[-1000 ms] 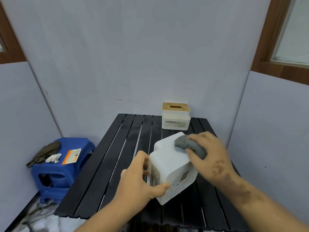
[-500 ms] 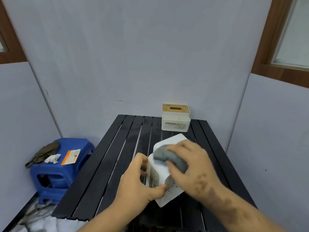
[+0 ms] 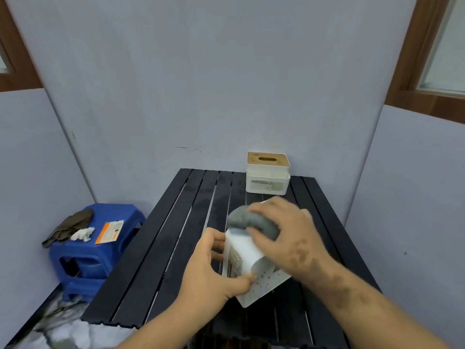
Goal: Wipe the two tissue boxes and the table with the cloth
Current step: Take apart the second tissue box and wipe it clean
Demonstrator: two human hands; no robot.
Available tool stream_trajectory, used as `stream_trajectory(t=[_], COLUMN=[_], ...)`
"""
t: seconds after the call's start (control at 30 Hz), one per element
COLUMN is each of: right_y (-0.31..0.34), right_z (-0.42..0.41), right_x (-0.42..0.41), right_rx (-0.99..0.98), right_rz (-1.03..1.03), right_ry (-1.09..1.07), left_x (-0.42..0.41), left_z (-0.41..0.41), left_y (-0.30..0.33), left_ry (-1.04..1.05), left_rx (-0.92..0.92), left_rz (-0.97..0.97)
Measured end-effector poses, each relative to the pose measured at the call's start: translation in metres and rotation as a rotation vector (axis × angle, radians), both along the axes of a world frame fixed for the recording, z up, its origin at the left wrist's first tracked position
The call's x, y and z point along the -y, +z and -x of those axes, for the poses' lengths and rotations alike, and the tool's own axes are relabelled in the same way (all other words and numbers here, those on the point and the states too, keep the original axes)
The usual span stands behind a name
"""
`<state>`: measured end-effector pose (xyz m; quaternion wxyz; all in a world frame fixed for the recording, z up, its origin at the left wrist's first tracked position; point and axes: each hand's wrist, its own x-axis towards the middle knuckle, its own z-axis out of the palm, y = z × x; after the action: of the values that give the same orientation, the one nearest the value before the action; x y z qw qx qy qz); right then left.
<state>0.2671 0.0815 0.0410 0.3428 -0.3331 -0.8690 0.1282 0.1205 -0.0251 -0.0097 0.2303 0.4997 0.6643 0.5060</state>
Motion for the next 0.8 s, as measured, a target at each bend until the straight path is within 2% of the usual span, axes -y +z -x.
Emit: stream_trajectory(t=[0.1,0.17,0.23,0.33,0.4,0.47,0.53,0.6,0.7,0.73,0.8], right_y=[0.002,0.002,0.004,0.010,0.014,0.016,0.014,0.010,0.010,0.011,0.008], right_z=[-0.018,-0.015,0.002,0.015,0.008,-0.004,-0.006,0.005,0.006,-0.001,-0.021], right_x=[-0.040,-0.042,-0.026,-0.008,-0.027,-0.046,-0.047,-0.026,0.012,0.010,-0.012], right_rx=[-0.103,-0.031,0.057,0.074,0.040,-0.016,0.017,0.057,0.031,0.044,-0.020], right_rz=[0.198,0.202,0.113,0.076,0.156,0.232,0.225,0.139,0.105,0.101,0.109], right_ry=[-0.284,-0.397,-0.317,-0.050,-0.130,-0.316,-0.388,-0.262,0.114,0.155,0.062], left_x=[0.000,0.001,0.001,0.000,0.001,0.002,0.002,0.003,0.003,0.003,0.003], left_z=[-0.001,-0.001,-0.001,-0.001,-0.001,-0.001,-0.001,0.000,0.001,0.001,0.001], left_y=[0.000,-0.001,-0.001,0.000,0.000,-0.001,-0.001,-0.001,0.000,0.001,0.002], left_ry=[-0.004,-0.010,-0.009,-0.009,-0.007,-0.006,-0.010,-0.005,-0.005,-0.010,-0.010], left_rx=[-0.010,-0.009,-0.012,-0.018,-0.019,-0.012,0.000,0.005,0.002,0.003,0.012], left_rz=[-0.001,-0.005,-0.014,-0.023,-0.022,-0.019,-0.019,-0.028,-0.033,-0.032,-0.025])
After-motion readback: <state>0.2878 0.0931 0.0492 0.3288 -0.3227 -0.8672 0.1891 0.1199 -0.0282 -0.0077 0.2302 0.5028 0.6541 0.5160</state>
